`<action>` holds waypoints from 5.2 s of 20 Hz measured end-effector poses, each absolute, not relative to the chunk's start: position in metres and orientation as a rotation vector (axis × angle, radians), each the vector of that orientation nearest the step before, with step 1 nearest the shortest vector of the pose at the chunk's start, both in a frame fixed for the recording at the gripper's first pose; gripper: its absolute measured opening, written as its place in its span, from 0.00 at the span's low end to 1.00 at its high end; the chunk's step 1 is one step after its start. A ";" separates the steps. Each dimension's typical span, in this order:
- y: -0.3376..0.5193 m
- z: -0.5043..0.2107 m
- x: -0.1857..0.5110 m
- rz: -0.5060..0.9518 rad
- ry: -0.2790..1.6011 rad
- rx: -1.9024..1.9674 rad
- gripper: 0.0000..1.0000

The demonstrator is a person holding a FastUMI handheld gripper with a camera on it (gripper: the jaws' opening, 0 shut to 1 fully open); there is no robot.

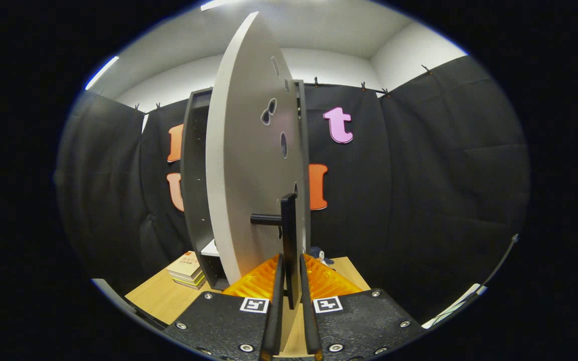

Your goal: Open the shoe cabinet door, grab the shoes and put them into the shoe cabinet, then close the shoe cabinet door.

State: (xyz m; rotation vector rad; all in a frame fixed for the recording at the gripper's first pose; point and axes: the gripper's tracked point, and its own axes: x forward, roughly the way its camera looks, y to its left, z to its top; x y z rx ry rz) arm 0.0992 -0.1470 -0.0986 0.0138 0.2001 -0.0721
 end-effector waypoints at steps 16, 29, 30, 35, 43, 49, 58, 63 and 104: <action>-0.195 -0.086 0.072 -0.261 0.206 -0.041 0.10; -0.085 -0.129 0.085 -0.280 0.300 -0.037 0.11; -0.067 -0.145 0.091 -0.251 0.333 -0.019 0.12; -0.011 -0.208 0.115 -0.178 0.414 0.002 0.14; 0.032 -0.308 0.130 -0.104 0.588 0.025 0.19; 0.039 -0.398 0.146 -0.045 0.733 0.016 0.23; 0.029 -0.533 0.168 -0.006 0.891 0.042 0.23; 0.020 -0.587 0.186 -0.002 0.930 0.054 0.23; 0.017 -0.231 0.385 0.021 0.382 -0.035 0.04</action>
